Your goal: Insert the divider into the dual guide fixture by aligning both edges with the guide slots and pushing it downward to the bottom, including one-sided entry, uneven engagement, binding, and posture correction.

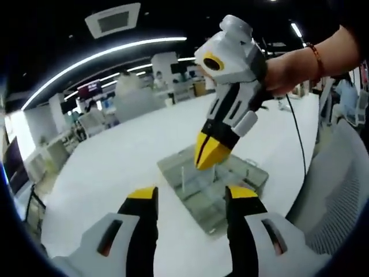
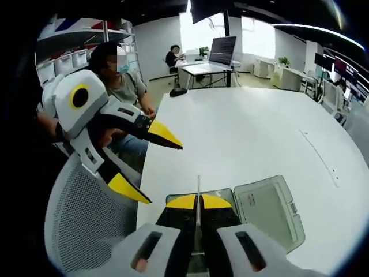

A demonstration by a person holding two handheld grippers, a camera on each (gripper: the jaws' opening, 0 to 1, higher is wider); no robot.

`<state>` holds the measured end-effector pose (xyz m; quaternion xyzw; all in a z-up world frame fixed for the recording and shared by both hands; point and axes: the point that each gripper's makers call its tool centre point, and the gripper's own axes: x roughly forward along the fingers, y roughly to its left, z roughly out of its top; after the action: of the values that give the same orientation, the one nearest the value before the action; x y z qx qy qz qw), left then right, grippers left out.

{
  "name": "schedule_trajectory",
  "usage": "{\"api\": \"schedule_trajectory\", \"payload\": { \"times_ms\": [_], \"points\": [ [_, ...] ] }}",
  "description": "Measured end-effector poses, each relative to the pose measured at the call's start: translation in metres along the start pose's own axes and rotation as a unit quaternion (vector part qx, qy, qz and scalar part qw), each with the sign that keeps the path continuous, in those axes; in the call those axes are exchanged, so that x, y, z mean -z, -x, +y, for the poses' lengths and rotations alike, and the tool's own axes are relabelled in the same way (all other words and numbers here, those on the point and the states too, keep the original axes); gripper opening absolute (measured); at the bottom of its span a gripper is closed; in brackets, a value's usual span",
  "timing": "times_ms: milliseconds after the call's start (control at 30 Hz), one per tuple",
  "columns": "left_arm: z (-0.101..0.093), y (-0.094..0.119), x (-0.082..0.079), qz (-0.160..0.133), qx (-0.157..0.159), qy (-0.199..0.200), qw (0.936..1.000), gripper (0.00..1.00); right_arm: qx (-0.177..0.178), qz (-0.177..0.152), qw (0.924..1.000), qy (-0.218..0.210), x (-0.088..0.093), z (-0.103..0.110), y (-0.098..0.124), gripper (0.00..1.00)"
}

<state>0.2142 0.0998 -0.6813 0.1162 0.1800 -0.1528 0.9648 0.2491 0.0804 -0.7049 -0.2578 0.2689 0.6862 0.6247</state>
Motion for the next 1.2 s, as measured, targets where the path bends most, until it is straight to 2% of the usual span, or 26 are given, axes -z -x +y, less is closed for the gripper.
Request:
{"api": "schedule_trajectory", "payload": {
  "times_ms": [567, 667, 700, 800, 1200],
  "points": [
    [0.002, 0.004, -0.004, -0.009, -0.003, 0.014, 0.9999, 0.46, -0.007, 0.013, 0.9998, 0.011, 0.012, 0.001, -0.009, 0.00],
    [0.003, 0.006, -0.006, -0.014, -0.004, 0.018, 0.9997, 0.46, -0.008, 0.012, 0.9998, 0.010, 0.011, 0.001, -0.009, 0.00],
    [0.004, 0.006, -0.006, -0.015, -0.004, 0.020, 0.9997, 0.46, -0.003, 0.015, 0.9995, 0.028, 0.010, 0.000, -0.009, 0.00],
    [0.004, 0.006, -0.007, -0.017, -0.004, 0.021, 0.9996, 0.46, -0.009, 0.019, 0.9987, 0.046, 0.009, 0.004, -0.011, 0.00],
    [0.003, 0.007, -0.007, -0.015, -0.005, 0.020, 0.9997, 0.46, -0.001, 0.013, 0.9992, 0.038, 0.006, 0.000, -0.013, 0.00]
  ]
}}
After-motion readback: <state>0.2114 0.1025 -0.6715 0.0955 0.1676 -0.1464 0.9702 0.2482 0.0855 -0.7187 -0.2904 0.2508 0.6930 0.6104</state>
